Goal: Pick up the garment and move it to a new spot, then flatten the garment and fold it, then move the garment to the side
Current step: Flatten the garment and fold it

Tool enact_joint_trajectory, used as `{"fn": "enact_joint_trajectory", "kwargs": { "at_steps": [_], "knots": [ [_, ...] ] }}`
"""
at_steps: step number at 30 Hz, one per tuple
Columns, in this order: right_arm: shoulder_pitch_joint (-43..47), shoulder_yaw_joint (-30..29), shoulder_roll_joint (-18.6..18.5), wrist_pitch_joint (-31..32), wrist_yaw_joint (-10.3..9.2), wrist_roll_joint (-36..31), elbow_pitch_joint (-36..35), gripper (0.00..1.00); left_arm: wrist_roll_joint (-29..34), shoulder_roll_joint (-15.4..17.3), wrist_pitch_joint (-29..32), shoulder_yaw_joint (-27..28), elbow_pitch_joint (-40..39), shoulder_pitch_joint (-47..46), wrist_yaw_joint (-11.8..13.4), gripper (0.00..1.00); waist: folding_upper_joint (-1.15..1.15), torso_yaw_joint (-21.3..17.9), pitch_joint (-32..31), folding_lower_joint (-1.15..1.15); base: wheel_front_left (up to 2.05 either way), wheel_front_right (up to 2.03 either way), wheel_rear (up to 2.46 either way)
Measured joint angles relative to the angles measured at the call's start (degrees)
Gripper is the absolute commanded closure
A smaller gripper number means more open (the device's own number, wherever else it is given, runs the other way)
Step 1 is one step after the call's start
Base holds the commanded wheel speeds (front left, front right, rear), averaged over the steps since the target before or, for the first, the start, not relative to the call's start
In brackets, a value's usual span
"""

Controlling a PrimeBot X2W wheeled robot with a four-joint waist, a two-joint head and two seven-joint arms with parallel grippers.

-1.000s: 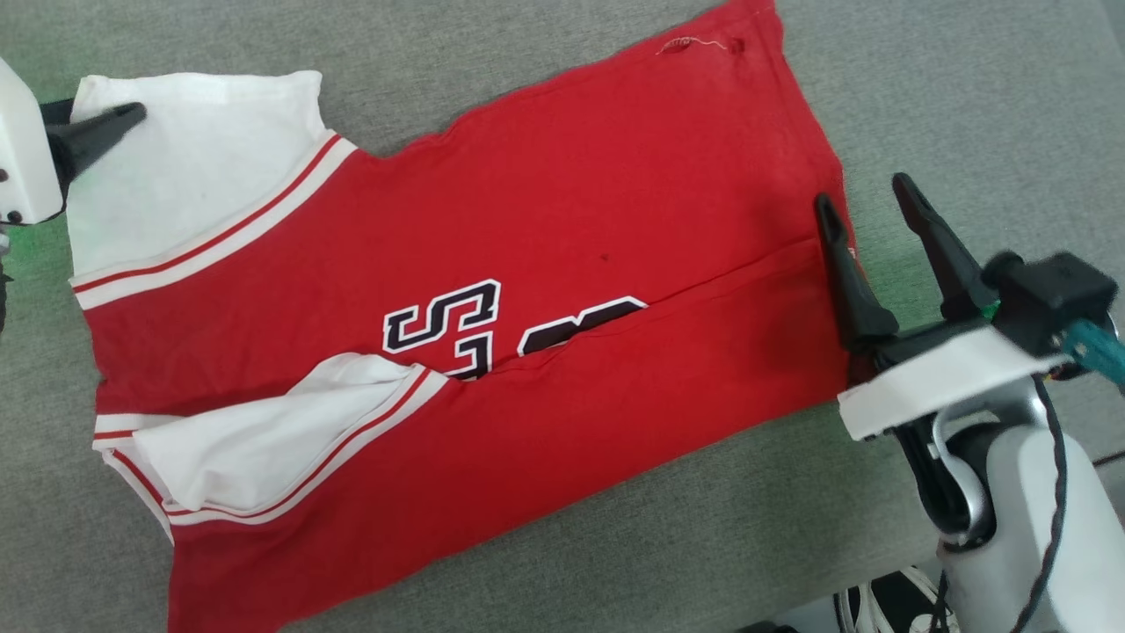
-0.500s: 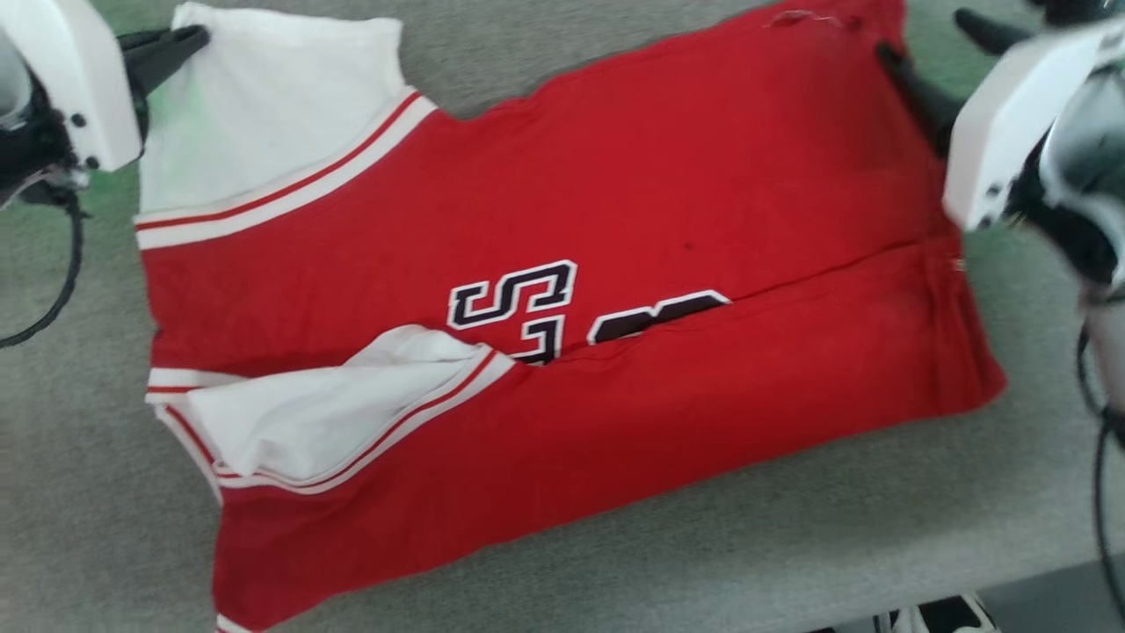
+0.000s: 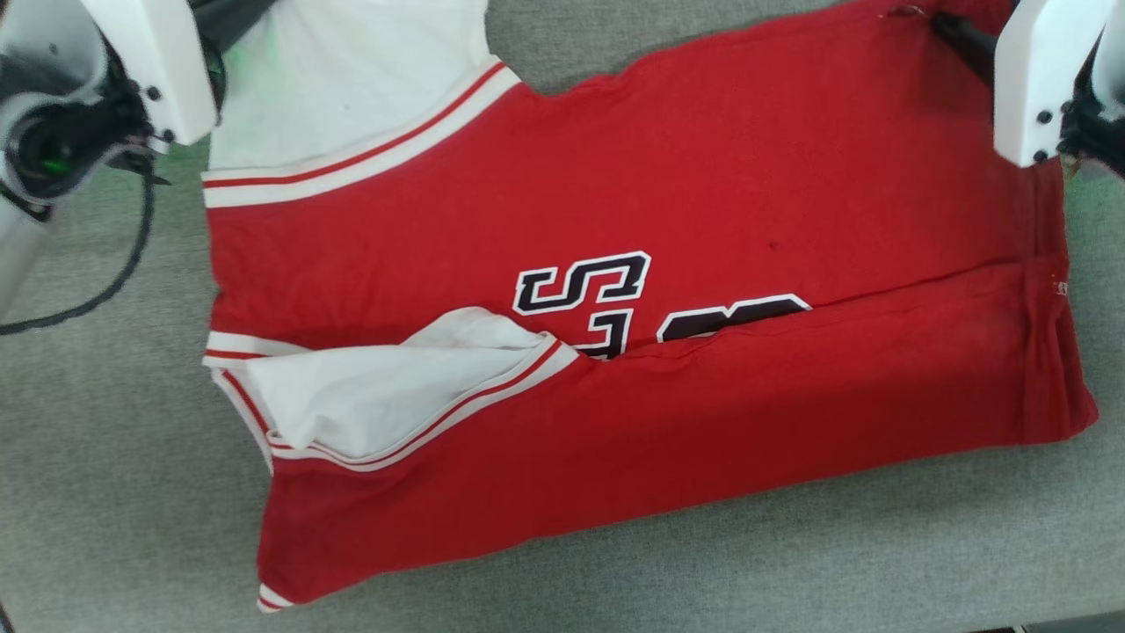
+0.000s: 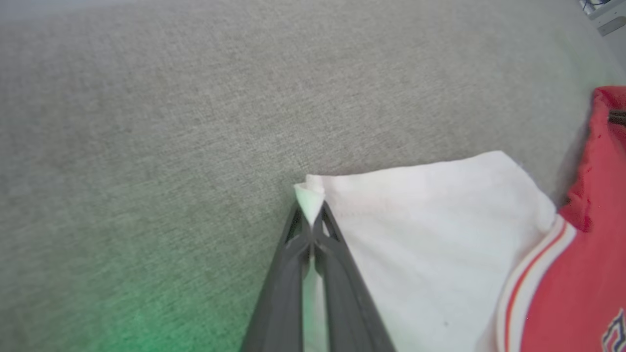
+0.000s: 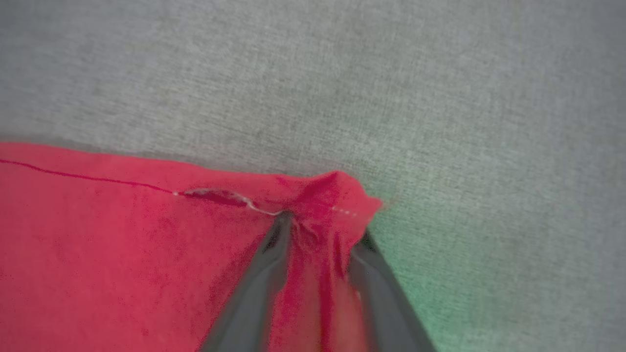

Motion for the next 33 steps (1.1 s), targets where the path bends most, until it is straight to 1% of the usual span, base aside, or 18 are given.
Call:
{"fn": "enact_joint_trajectory", "kwargs": {
  "at_steps": [3, 4, 5, 9, 12, 16, 20, 22, 24, 26, 30, 33],
  "knots": [
    [1.90, -0.63, -0.14, -4.02, 0.01, 0.32, -0.29, 1.00, -1.34, -0.34, -3.30, -0.25, -1.04, 1.64, 0.01, 1.00, 0.00, 0.54, -1.47, 0.00, 0.00, 0.00, 0.00],
    [1.90, -0.63, -0.14, -4.02, 0.01, 0.32, -0.29, 1.00, -1.34, -0.34, -3.30, -0.25, -1.04, 1.64, 0.01, 1.00, 0.00, 0.54, -1.47, 0.00, 0.00, 0.00, 0.00],
    [2.81, -0.62, -0.53, -5.15, 0.01, 0.31, -0.67, 1.00, -1.68, -0.35, -4.70, -0.26, -1.82, 2.40, 0.02, 1.00, 0.00, 0.73, -2.16, 0.00, 0.00, 0.00, 0.00],
    [7.18, -1.89, -1.53, -7.91, 0.00, 0.57, -3.27, 1.00, -3.07, 0.75, -10.24, -0.47, -7.48, 5.58, 0.02, 1.00, 0.00, 1.65, -5.62, 0.00, 0.00, 0.00, 0.00],
    [11.28, -3.42, -2.54, -8.20, 0.00, 0.58, -6.46, 1.00, -4.83, 3.36, -14.08, -0.62, -12.89, 9.59, 0.02, 1.00, 0.00, 2.51, -8.43, 0.00, 0.00, 0.00, 0.00],
    [18.45, -6.42, -3.67, -7.67, 0.00, 0.55, -11.94, 1.00, -5.43, 7.43, -19.91, -1.66, -21.40, 16.07, 0.02, 1.00, 0.00, 3.67, -12.05, 0.00, 0.00, 0.00, 0.00],
    [27.70, -12.29, -4.05, -6.51, 0.00, 0.16, -18.16, 1.00, -6.46, 11.79, -26.11, -2.97, -28.91, 23.98, 0.02, 1.00, 0.00, 5.00, -15.02, 0.00, 0.00, 0.00, 0.00],
    [32.45, -16.42, -3.52, -5.73, 0.00, -0.74, -21.25, 1.00, -8.20, 13.91, -29.15, -3.43, -31.82, 28.02, 0.02, 1.00, 0.00, 5.81, -16.10, 0.00, 0.00, 0.00, 0.00],
    [37.05, -19.80, -2.47, -4.59, 0.00, -1.45, -24.68, 1.00, -8.47, 15.85, -31.87, -4.33, -34.07, 31.85, 0.02, 1.00, 0.00, 6.56, -16.85, 0.00, 0.00, 0.00, 0.00],
    [41.50, -22.08, -1.09, -3.38, 0.00, -1.77, -28.00, 1.00, -8.67, 17.31, -33.87, -5.09, -36.39, 35.55, 0.02, 1.00, 0.00, 7.15, -17.31, 0.00, 0.00, 0.00, 0.00],
    [48.31, -26.79, 1.36, -1.99, 0.00, -2.47, -32.64, 1.00, -8.82, 18.56, -35.97, -5.48, -39.49, 41.70, 0.02, 1.00, 0.00, 7.77, -17.25, 0.00, 0.00, 0.00, 0.00],
    [51.75, -29.41, 3.54, -1.48, 0.00, -2.91, -34.95, 1.00, -8.28, 18.06, -36.35, -5.02, -40.28, 45.28, 0.02, 1.00, 0.01, 8.12, -16.79, 0.00, 0.00, 0.00, 0.00]
  ]
}}
